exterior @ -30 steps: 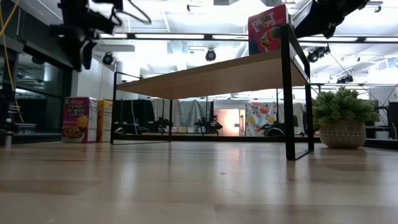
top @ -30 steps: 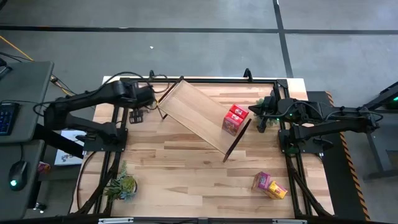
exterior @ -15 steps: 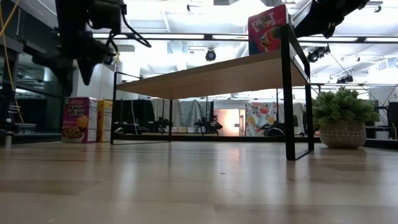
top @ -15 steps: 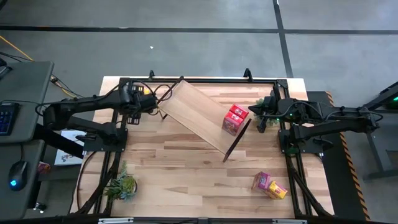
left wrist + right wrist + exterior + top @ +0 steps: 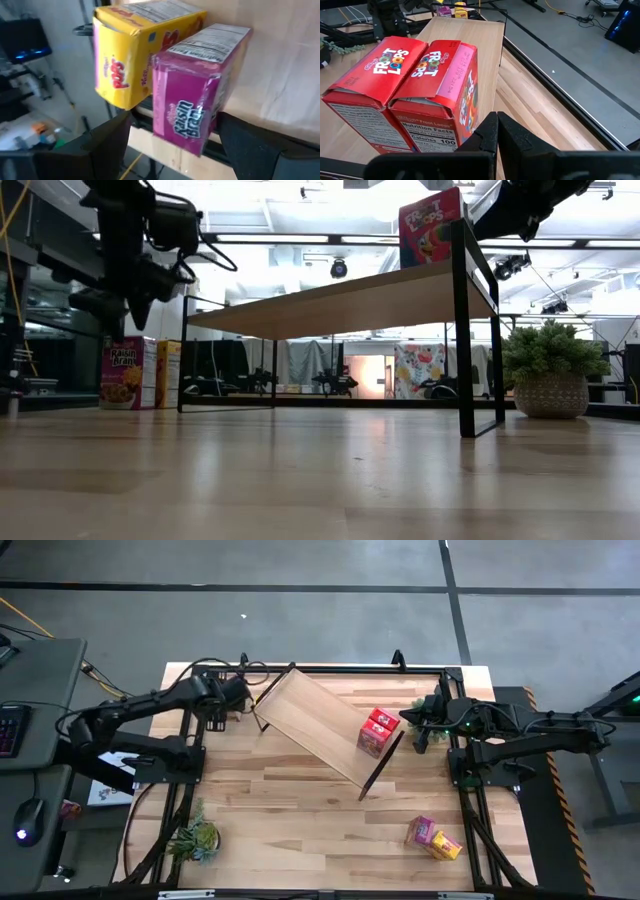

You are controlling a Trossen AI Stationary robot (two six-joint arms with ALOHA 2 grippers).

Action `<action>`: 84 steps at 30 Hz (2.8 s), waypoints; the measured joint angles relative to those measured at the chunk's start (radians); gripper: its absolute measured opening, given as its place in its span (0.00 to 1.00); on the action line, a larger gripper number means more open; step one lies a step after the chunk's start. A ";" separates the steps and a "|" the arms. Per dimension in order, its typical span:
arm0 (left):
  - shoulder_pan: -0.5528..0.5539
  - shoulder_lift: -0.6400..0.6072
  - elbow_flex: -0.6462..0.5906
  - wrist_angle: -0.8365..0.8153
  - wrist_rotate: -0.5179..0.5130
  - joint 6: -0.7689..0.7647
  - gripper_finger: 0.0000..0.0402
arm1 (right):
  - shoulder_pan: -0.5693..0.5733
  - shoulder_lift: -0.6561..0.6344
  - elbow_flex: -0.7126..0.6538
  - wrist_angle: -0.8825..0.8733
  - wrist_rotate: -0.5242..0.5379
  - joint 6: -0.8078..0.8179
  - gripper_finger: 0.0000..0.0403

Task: Stack cereal on shelf
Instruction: Put the top purple cereal box on the shelf

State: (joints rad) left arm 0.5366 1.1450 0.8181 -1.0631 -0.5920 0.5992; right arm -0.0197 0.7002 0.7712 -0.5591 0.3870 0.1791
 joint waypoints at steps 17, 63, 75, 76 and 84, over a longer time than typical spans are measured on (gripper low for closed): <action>0.178 0.003 0.000 0.045 0.250 0.077 0.71 | 0.000 0.000 0.000 0.000 -0.001 0.003 0.00; 0.058 0.003 0.521 -0.507 0.325 -0.319 0.33 | 0.000 0.000 0.000 0.041 0.000 0.003 0.00; -0.195 0.104 0.914 -0.371 0.395 -0.493 0.33 | 0.000 0.000 0.000 0.062 0.000 0.003 0.00; -0.219 0.130 0.930 -0.362 0.397 -0.493 0.33 | 0.000 0.000 0.000 0.062 -0.001 0.003 0.00; -0.377 0.479 1.108 -0.342 0.399 -0.329 0.33 | 0.000 0.000 0.000 0.061 -0.001 -0.001 0.00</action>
State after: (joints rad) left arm 0.1599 1.6241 1.9262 -1.4051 -0.1932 0.2701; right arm -0.0200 0.7001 0.7712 -0.4980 0.3862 0.1783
